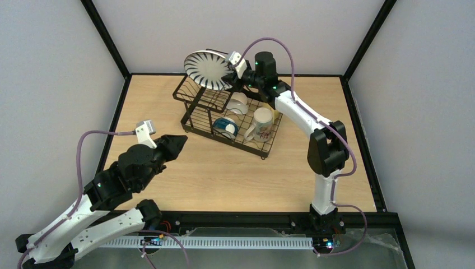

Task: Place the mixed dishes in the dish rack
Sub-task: Insert the plate into the dish rack.

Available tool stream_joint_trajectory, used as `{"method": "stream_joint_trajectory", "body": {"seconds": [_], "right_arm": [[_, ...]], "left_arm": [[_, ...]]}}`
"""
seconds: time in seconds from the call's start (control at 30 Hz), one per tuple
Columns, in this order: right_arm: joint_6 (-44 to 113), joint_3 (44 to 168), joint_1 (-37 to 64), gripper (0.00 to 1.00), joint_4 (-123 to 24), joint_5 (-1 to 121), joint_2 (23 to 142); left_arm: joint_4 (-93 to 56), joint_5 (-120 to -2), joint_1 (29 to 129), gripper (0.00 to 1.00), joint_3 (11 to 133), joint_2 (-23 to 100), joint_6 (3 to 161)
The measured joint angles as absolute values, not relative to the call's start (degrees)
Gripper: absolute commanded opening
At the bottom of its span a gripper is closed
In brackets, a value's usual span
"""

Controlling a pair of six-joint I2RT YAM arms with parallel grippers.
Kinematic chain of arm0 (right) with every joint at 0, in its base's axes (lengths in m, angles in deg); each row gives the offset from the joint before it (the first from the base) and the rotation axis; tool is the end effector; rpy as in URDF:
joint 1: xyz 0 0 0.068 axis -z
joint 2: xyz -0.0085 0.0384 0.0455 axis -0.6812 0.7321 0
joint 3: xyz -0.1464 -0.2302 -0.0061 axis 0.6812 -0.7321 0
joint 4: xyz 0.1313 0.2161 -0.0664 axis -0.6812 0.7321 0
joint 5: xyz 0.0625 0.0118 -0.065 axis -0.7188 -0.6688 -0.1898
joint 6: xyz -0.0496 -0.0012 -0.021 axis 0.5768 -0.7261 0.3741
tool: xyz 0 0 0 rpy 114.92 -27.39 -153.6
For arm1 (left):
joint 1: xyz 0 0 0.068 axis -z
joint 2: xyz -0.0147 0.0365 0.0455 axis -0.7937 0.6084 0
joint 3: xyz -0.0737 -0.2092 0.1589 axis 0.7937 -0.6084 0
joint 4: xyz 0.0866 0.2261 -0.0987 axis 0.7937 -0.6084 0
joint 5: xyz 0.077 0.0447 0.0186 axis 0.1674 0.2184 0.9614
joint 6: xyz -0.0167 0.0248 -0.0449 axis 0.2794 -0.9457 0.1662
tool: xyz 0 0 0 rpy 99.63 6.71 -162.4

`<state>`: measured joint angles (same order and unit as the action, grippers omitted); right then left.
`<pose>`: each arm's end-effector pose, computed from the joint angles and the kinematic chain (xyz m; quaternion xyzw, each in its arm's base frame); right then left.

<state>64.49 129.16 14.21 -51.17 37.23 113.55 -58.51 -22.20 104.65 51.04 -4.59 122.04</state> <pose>0.4074 0.2437 0.3372 -0.4754 0.6048 0.2343 0.5944 0.0810 -0.0746 0.3571 -0.1509 0.7850 -0.3089 0.5153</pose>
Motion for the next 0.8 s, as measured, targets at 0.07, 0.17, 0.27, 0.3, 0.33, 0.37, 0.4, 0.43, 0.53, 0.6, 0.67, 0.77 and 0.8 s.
{"method": "stream_joint_trajectory", "body": {"seconds": [0.07,0.17,0.27,0.3,0.33,0.37,0.4,0.43,0.53,0.6,0.67,0.77,0.8], "right_arm": [[64.62,129.18,14.18,0.67,-50.93,37.45,113.55],[64.69,129.18,14.12,0.71,-50.54,37.82,113.55],[64.71,129.18,14.07,0.75,-50.41,38.17,113.55],[64.71,129.18,14.07,0.76,-50.34,38.28,113.55],[64.71,129.18,14.07,0.77,-50.28,38.34,113.52],[64.73,129.18,14.05,0.78,-50.19,38.43,113.52],[64.73,129.18,14.03,0.78,-50.1,38.5,113.52],[64.71,129.18,14.03,0.78,-50.08,38.56,113.5],[64.71,129.18,14.03,0.79,-49.84,38.65,113.39],[64.71,129.18,13.97,0.79,-49.4,38.65,113.17],[64.69,129.18,13.88,0.79,-48.92,38.63,112.96],[64.69,129.18,13.75,0.8,-48.31,38.61,112.69],[64.71,129.18,13.73,0.8,-48.09,38.61,112.58]], "left_arm": [[-58.49,-22.2,104.65,0.92,51.04,-4.59,122.06],[-58.46,-22.22,104.65,0.91,51.04,-4.57,122.15],[-58.2,-22.24,104.65,0.91,50.6,-4.59,122.3],[-58.09,-22.24,104.65,0.91,50.34,-4.57,122.39],[-58.07,-22.28,104.65,0.9,50.19,-4.57,122.44],[-58.05,-22.33,104.65,0.9,50.08,-4.57,122.46],[-58.03,-22.37,104.65,0.9,50.01,-4.57,122.48],[-58.03,-22.41,104.65,0.9,49.97,-4.59,122.48],[-58.01,-22.41,104.65,0.89,49.95,-4.59,122.48],[-57.98,-22.44,104.65,0.88,49.95,-4.59,122.48],[-57.98,-22.44,104.65,0.88,49.95,-4.59,122.48],[-57.98,-22.48,104.65,0.87,49.95,-4.59,122.48],[-57.98,-22.48,104.65,0.87,49.95,-4.59,122.48]]}}
